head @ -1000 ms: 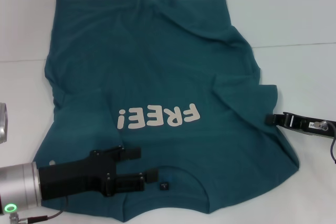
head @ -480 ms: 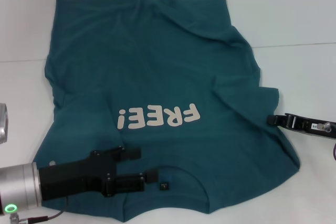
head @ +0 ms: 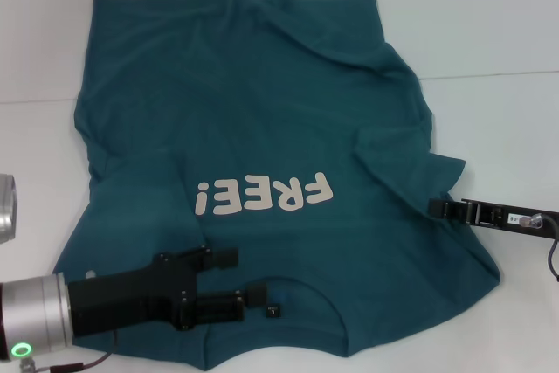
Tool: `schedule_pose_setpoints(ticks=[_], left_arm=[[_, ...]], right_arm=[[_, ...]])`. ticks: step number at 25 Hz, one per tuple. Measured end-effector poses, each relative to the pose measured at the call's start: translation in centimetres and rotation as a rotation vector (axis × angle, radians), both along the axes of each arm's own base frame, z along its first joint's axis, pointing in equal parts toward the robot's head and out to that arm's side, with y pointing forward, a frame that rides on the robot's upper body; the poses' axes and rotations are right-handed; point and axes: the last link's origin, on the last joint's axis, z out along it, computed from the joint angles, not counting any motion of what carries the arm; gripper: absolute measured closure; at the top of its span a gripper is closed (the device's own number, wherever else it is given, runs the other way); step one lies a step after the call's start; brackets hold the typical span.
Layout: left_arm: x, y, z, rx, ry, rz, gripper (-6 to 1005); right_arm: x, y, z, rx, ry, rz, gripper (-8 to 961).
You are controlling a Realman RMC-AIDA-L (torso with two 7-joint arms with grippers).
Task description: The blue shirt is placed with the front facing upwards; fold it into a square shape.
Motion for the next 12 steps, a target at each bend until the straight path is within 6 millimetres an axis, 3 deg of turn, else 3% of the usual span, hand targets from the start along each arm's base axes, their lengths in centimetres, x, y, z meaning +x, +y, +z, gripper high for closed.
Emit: schedule_pose_setpoints(ticks=[4, 12], left_arm=[[0.0, -0.1, -0.1, -0.003, -0.002, 0.002, 79], [0.0, -0.1, -0.1, -0.004, -0.003, 0.004, 79]], right_arm=[[-0.3, 0.2, -0.1, -0.007, -0.014, 0.024, 937], [-1.2, 0.0, -0.6, -0.041, -0.017, 0.101, 725]])
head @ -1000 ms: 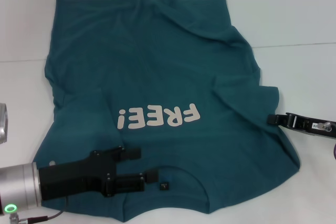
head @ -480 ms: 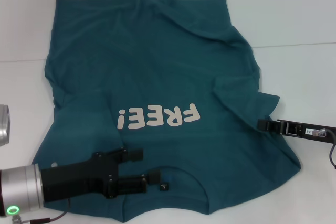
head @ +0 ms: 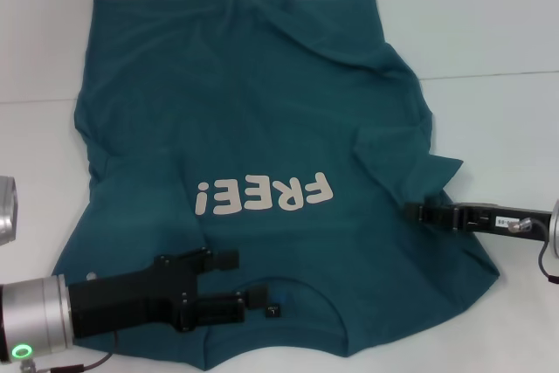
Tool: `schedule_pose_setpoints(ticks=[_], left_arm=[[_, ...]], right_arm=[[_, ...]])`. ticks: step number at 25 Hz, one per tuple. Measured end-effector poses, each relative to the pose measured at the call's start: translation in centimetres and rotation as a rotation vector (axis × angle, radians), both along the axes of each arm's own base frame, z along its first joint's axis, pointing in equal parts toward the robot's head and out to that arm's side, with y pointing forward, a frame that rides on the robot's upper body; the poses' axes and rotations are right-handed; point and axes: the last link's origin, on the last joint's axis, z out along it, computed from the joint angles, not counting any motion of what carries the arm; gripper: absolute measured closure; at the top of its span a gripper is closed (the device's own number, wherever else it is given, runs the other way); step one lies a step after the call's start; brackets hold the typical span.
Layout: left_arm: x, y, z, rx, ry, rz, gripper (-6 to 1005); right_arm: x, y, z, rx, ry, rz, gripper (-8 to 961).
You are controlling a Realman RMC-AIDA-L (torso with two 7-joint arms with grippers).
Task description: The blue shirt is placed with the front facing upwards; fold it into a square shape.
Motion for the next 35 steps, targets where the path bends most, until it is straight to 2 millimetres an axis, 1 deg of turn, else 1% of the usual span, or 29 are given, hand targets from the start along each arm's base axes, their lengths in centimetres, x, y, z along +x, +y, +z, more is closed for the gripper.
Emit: schedule_pose_setpoints(ticks=[7, 12, 16, 21, 26, 29, 35], left_arm=[[0.0, 0.0, 0.0, 0.0, 0.0, -0.001, 79], [0.0, 0.0, 0.0, 0.0, 0.0, -0.002, 80], [0.1, 0.1, 0.0, 0.0, 0.0, -0.003, 80], [0.2, 0.2, 0.0, 0.001, 0.001, -0.007, 79], [0.2, 0.3, 0.0, 0.001, 0.002, -0.008, 79], [0.2, 0.3, 0.1, 0.001, 0.002, -0.007, 80], [0.2, 0.3, 0.1, 0.002, 0.0, -0.006, 80]], right_arm=[[-1.0, 0.0, -1.1, -0.057, -0.019, 0.051, 510], [-1.2, 0.0, -1.3, -0.064, -0.021, 0.058, 343], [-1.3, -0.1, -1.4, -0.088, -0.033, 0.072, 353], [-1.6, -0.7, -1.6, -0.142, -0.03, 0.107, 354], [-1.7, -1.2, -0.6, -0.147, -0.012, 0.129, 352], [-1.4, -1.2, 0.6, -0.101, 0.009, 0.116, 351], [-1.0, -1.1, 1.9, -0.039, 0.039, 0.102, 350]])
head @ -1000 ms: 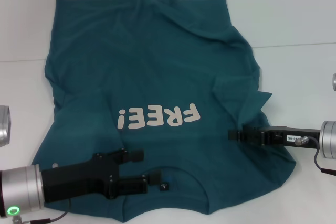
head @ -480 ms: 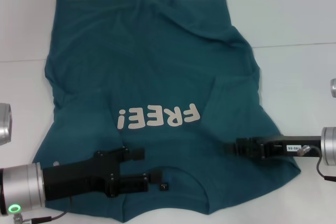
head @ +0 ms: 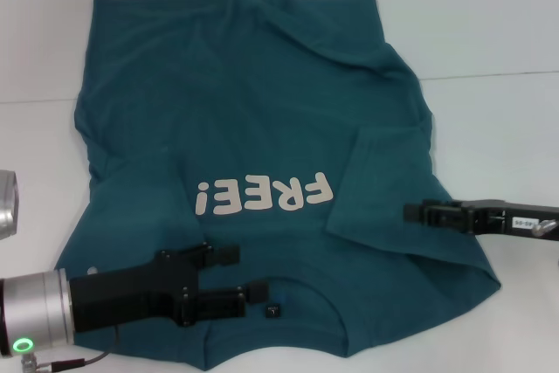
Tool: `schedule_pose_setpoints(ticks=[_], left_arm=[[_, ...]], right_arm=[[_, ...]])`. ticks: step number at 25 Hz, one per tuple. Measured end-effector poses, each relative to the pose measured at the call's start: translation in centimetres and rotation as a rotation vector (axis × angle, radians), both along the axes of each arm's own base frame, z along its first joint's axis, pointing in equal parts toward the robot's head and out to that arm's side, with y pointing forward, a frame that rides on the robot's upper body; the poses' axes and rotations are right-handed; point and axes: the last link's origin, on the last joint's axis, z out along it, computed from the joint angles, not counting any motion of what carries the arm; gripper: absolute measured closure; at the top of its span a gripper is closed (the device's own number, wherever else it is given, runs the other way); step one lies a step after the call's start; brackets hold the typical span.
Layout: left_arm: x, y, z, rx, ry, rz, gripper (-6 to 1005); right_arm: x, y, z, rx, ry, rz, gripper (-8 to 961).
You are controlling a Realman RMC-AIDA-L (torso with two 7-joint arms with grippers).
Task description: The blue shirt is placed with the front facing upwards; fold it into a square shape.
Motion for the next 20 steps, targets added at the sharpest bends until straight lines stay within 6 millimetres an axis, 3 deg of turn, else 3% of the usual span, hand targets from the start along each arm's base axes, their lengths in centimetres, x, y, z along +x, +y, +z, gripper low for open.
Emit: schedule_pose_setpoints(ticks=[6, 12, 20], left_arm=[[0.0, 0.0, 0.2, -0.008, -0.01, 0.013, 80], [-0.2, -0.1, 0.4, -0.017, -0.021, 0.043, 79], [-1.3, 0.1, 1.4, 0.01, 0.004, 0.109, 78]], right_arm=[[0.3, -0.6, 1.3, 0.06, 0.038, 0.034, 348], [0.4, -1.4, 1.2, 0.076, 0.036, 0.102, 346], [0.4, -1.8, 0.8, 0.106, 0.066, 0.103, 75]])
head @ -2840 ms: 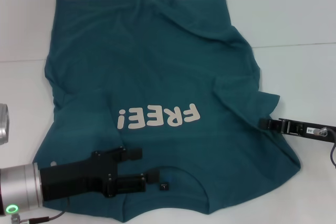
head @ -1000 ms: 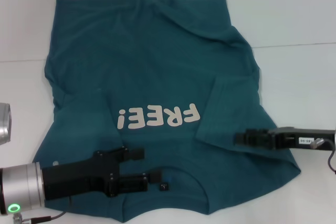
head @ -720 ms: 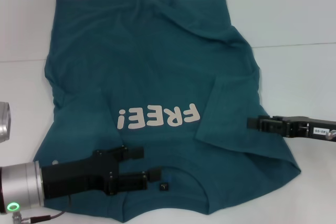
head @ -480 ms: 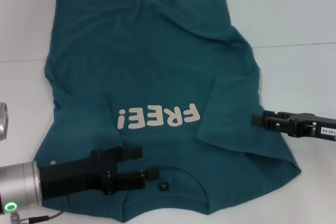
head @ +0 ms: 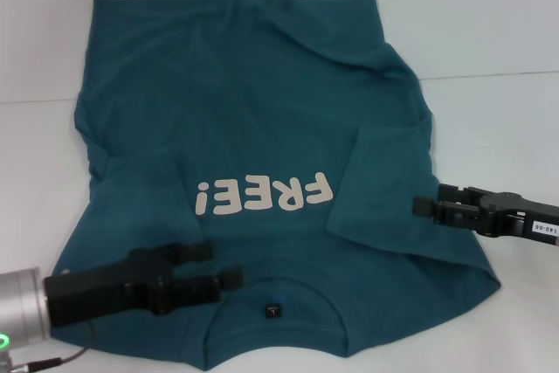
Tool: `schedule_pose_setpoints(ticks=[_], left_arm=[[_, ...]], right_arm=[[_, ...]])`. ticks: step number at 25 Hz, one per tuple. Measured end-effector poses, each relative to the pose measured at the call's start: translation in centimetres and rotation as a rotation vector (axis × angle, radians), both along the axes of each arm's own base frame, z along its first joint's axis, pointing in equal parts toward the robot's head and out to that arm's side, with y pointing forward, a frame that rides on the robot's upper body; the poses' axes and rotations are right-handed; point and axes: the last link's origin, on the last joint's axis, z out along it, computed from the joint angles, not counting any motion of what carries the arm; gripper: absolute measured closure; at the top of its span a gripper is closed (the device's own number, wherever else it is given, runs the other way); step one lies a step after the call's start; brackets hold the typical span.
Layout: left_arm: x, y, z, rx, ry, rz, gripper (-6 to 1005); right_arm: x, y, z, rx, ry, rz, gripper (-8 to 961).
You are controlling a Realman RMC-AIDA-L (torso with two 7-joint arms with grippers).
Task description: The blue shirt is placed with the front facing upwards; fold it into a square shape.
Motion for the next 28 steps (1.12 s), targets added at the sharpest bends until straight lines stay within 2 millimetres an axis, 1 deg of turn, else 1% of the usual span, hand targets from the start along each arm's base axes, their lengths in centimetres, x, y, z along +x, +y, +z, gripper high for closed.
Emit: schedule_pose_setpoints(ticks=[2, 8, 11, 16, 20, 28], left_arm=[[-0.5, 0.1, 0.4, 0.011, 0.017, 0.032, 78], [-2.7, 0.5, 2.5, 0.036, 0.086, 0.141, 78], [-3.7, 0.8, 3.8, 0.061, 0.097, 0.205, 82], [-5.9, 1.2, 5.8, 0.123, 0.149, 0.334, 82], [-7.1, 1.3, 6.2, 0.138, 0.2, 0.392, 81], [-8.0, 1.5, 6.3, 0.158, 0.233, 0.438, 81]], right_arm=[[-0.1, 0.0, -0.2, 0.002, 0.004, 0.0, 21], [-0.9, 0.1, -1.3, -0.008, 0.011, 0.024, 22], [-1.2, 0.0, -1.9, -0.021, 0.027, 0.027, 23], [-1.5, 0.2, -2.0, -0.026, 0.034, 0.034, 23], [-1.7, 0.3, -2.2, -0.04, 0.029, 0.04, 23], [-1.7, 0.6, -2.0, -0.038, 0.02, 0.04, 24]])
